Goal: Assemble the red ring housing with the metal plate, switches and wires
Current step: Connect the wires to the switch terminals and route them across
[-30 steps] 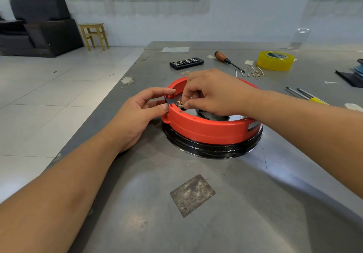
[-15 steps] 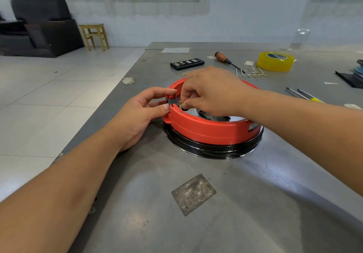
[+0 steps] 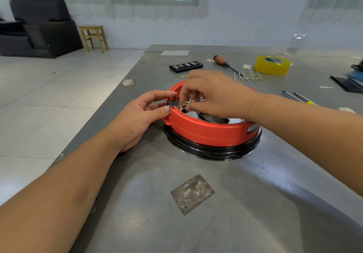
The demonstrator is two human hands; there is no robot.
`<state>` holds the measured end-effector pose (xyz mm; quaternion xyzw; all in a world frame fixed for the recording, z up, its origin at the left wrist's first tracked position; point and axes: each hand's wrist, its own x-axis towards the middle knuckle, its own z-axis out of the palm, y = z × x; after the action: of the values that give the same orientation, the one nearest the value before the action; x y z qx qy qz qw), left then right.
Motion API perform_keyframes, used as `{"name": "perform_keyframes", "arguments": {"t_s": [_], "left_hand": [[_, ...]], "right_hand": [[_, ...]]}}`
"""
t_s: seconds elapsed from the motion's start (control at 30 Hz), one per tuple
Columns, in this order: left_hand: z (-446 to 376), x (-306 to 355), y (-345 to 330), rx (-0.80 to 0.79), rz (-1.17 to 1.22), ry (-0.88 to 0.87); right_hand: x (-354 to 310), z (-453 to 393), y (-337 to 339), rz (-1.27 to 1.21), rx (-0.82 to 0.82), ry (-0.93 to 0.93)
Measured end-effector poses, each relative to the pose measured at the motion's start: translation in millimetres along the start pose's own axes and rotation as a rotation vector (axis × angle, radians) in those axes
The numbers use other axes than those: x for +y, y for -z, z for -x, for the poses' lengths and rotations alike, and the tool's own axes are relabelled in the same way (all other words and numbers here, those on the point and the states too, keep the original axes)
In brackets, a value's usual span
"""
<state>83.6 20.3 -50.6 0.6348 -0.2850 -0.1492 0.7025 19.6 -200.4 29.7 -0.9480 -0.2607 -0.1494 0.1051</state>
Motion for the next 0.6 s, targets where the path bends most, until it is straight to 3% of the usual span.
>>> {"name": "perform_keyframes", "arguments": {"t_s": [0.37, 0.6], "left_hand": [[0.4, 0.5, -0.6, 0.008, -0.014, -0.008], [0.4, 2.0, -1.4, 0.026, -0.017, -0.005]], "right_hand": [[0.1, 2.6, 3.6, 0.487, 0.011, 0.344], [1.3, 1.7, 2.6, 0.548, 0.020, 0.421]]}}
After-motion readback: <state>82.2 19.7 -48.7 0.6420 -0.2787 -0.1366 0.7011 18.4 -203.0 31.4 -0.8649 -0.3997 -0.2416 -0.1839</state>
